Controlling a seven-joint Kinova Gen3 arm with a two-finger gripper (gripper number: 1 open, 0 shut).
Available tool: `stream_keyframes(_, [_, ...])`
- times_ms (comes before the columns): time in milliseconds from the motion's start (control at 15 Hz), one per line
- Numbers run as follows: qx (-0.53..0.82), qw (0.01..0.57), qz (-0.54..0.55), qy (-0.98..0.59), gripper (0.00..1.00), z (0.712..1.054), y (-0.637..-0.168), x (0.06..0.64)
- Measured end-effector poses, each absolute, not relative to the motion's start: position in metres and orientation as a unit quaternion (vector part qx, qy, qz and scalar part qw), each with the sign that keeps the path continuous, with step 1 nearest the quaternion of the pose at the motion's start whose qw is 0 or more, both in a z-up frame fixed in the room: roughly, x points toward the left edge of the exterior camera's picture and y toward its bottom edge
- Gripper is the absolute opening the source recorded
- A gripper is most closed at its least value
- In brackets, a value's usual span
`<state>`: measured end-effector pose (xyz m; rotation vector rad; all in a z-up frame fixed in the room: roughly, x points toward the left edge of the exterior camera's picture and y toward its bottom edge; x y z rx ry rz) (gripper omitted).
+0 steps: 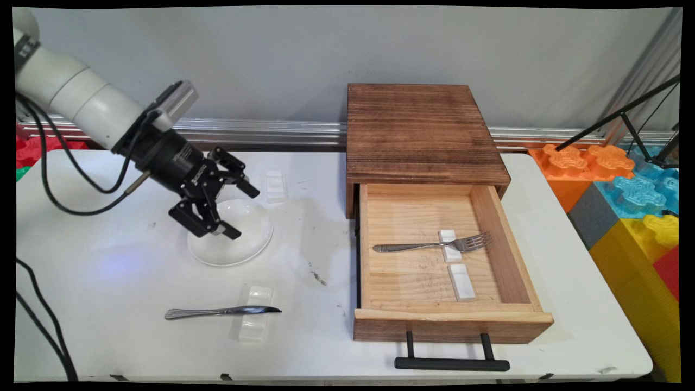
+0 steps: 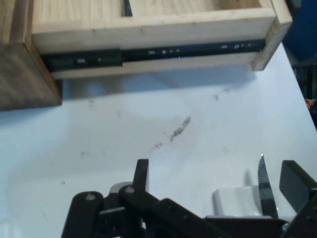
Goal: Pick up the knife from the right of the white plate
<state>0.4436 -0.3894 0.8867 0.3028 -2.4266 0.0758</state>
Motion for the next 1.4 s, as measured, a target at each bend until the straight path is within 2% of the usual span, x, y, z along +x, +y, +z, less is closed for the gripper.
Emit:
stream_keyframes(667, [0.146, 0.296, 0.025, -0.944, 1.0, 0.853, -0.354, 0.474])
stream_keyframes(1400, [0.154, 0.288, 0.013, -0.945, 1.0, 0.794, -0.316, 0.47])
